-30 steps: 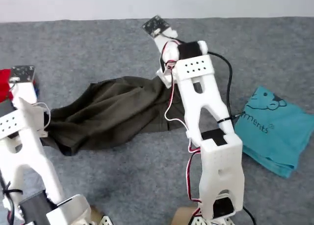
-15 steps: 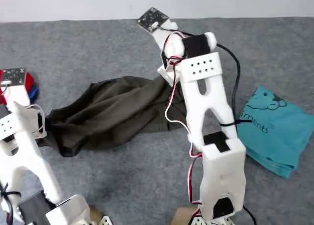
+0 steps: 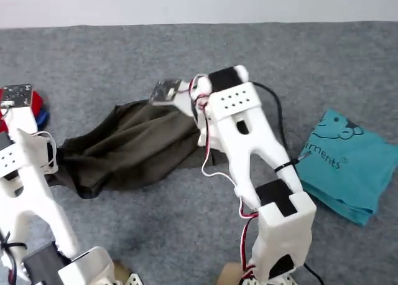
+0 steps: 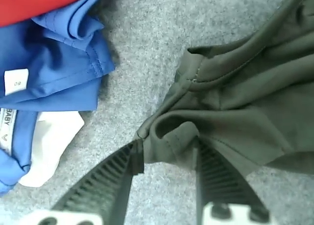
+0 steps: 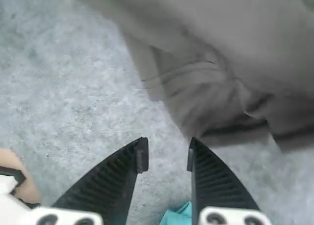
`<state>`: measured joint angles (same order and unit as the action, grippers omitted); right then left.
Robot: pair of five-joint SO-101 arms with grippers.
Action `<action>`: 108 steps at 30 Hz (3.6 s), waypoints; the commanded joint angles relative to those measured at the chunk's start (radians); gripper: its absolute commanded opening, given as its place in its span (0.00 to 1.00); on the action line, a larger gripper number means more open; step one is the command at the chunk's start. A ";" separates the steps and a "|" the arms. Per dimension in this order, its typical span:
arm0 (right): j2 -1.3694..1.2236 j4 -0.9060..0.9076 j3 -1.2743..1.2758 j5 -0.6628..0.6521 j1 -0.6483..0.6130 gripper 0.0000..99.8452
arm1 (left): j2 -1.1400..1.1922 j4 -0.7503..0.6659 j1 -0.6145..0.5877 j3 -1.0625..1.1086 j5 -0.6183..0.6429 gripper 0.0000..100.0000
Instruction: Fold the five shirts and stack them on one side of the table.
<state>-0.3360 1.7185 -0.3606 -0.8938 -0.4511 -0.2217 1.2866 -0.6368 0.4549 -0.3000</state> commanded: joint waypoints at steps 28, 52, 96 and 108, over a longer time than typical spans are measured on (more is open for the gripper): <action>-0.374 -0.120 -0.377 -0.114 -0.056 0.23 | -0.037 -0.152 0.002 0.139 -0.002 0.17; -0.558 -0.168 -0.485 -0.109 -0.056 0.20 | -0.038 -0.170 0.014 0.134 -0.005 0.17; 0.073 0.076 -0.356 -0.103 0.068 0.01 | -0.037 0.322 0.239 -0.025 -0.436 0.17; 0.015 0.076 -0.358 -0.008 0.067 0.01 | -0.037 0.124 0.101 0.251 -0.802 0.18</action>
<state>-0.3299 1.7538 -0.7104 -0.9198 -0.3790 -0.2248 1.4615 -0.5171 0.6912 -1.0503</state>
